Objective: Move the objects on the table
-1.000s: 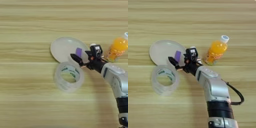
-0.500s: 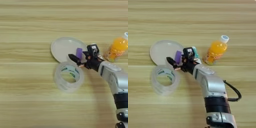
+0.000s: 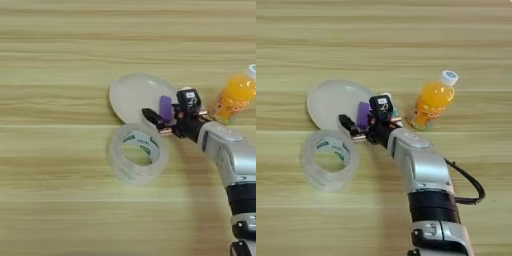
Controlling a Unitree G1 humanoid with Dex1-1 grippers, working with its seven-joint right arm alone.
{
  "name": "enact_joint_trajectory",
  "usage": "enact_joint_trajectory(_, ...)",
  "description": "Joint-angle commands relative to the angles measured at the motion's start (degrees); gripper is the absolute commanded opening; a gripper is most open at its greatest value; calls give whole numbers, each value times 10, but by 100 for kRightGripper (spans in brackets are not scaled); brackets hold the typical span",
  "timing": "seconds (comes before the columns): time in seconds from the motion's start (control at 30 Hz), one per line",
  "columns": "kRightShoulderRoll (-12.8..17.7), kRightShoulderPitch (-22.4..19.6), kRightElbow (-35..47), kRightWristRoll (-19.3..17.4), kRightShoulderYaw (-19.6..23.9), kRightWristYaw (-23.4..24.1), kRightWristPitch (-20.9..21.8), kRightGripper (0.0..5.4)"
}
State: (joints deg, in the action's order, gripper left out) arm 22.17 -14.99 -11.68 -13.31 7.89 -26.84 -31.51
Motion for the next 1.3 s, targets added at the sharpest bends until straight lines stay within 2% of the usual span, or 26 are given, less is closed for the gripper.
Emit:
enact_joint_trajectory(0.03,16,-44,17,3,0,-1,9,538)
enact_joint_trajectory(0.4,15,-60,-26,6,-2,-6,3,537)
enact_joint_trajectory(1.3,16,-64,-45,15,-1,-8,34,227)
